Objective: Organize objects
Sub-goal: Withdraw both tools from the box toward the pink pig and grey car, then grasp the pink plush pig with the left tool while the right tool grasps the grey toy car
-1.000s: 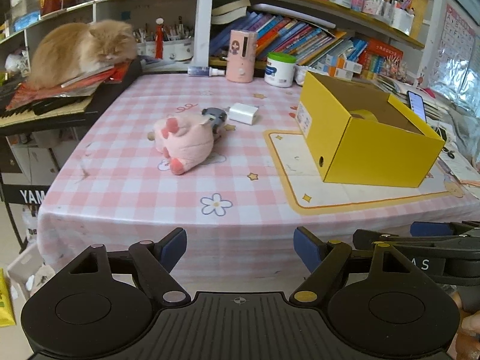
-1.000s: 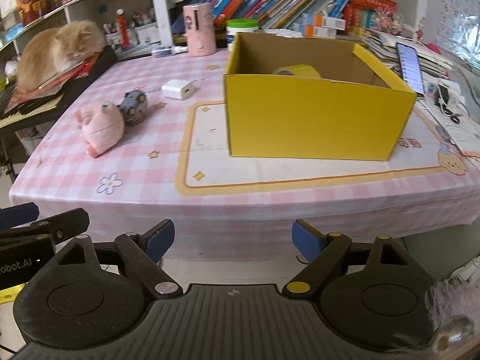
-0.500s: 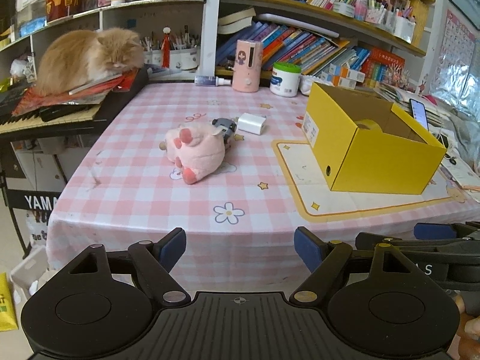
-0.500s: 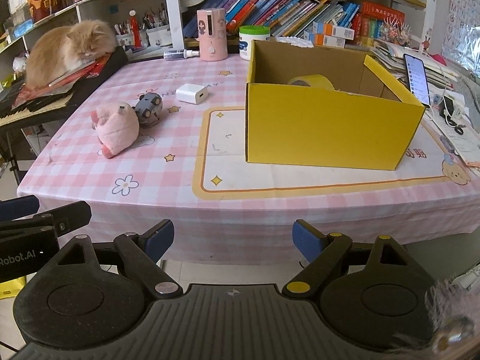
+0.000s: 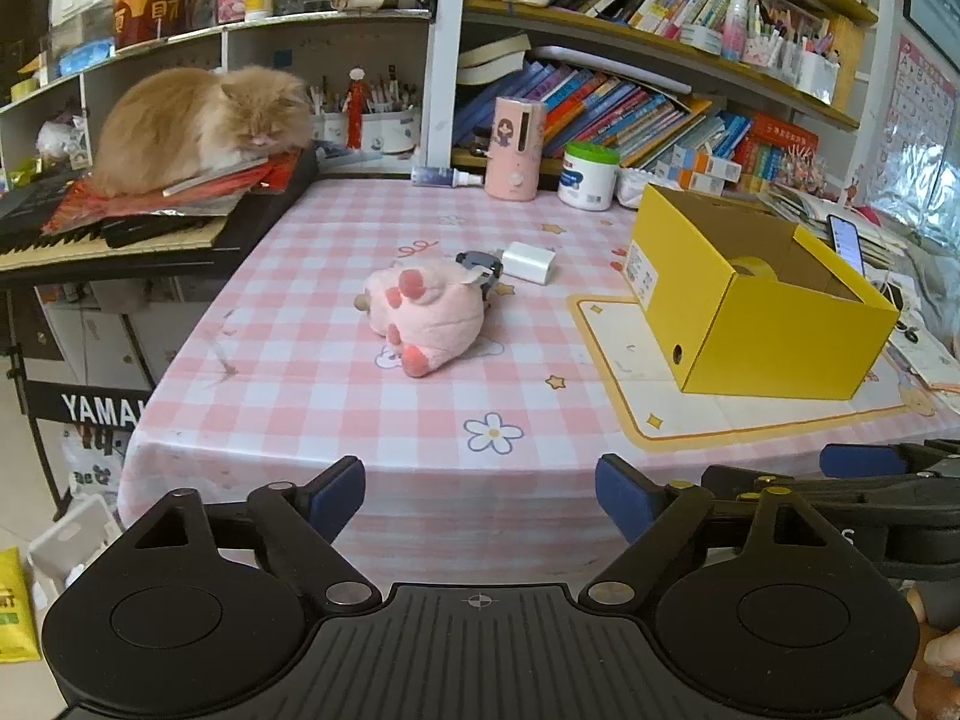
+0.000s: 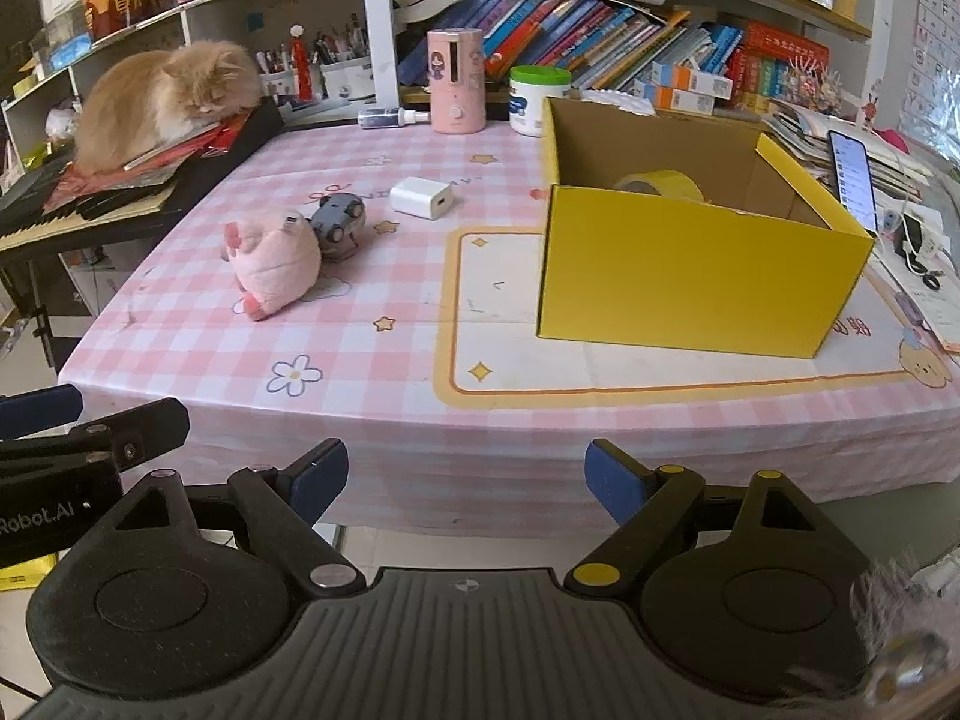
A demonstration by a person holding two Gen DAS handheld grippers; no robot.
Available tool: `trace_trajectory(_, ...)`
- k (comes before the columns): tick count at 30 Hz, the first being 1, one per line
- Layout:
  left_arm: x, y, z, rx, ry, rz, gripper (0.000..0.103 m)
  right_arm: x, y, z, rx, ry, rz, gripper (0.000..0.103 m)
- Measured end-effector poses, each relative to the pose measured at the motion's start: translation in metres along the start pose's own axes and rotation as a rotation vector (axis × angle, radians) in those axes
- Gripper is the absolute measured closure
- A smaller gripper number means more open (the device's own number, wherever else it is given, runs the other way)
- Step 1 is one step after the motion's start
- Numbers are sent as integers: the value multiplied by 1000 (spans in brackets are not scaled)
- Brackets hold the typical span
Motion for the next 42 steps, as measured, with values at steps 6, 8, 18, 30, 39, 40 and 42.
trace_trajectory(6,5,-8,-1,-14,-5,-26,16,7,-7,-4,-13,-1,-16,17)
trace_trajectory(8,8,-11,-2,-14,-8,-38,16,11,-9,-6,-18,-2,-25,17)
trace_trajectory(18,34,-29,-12,-51,-30,-89,14,41,-23,-28,-58,3,-80,17)
trace_trajectory(30,80,-44,-31,-110,-46,-130,14,96,-34,-65,-105,-14,-125,18)
trace_trajectory(39,112,-36,-54,-106,-40,-123,14,125,-30,-111,-89,46,-172,19)
trace_trajectory(40,115,-34,-56,-101,-41,-121,14,128,-30,-117,-86,54,-178,19)
trace_trajectory(42,123,-30,-61,-84,-43,-118,14,134,-29,-127,-79,64,-193,19)
Point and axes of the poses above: each gripper's, at about its wrist camera, not at the fingertips, and x roughly the way its jaws point, y to its right, z to its underside, the point moved 9 cm from there along x, roughly the way its jaws point, and after that the axes turned 7 degrees about y, right-handed, at the moved point
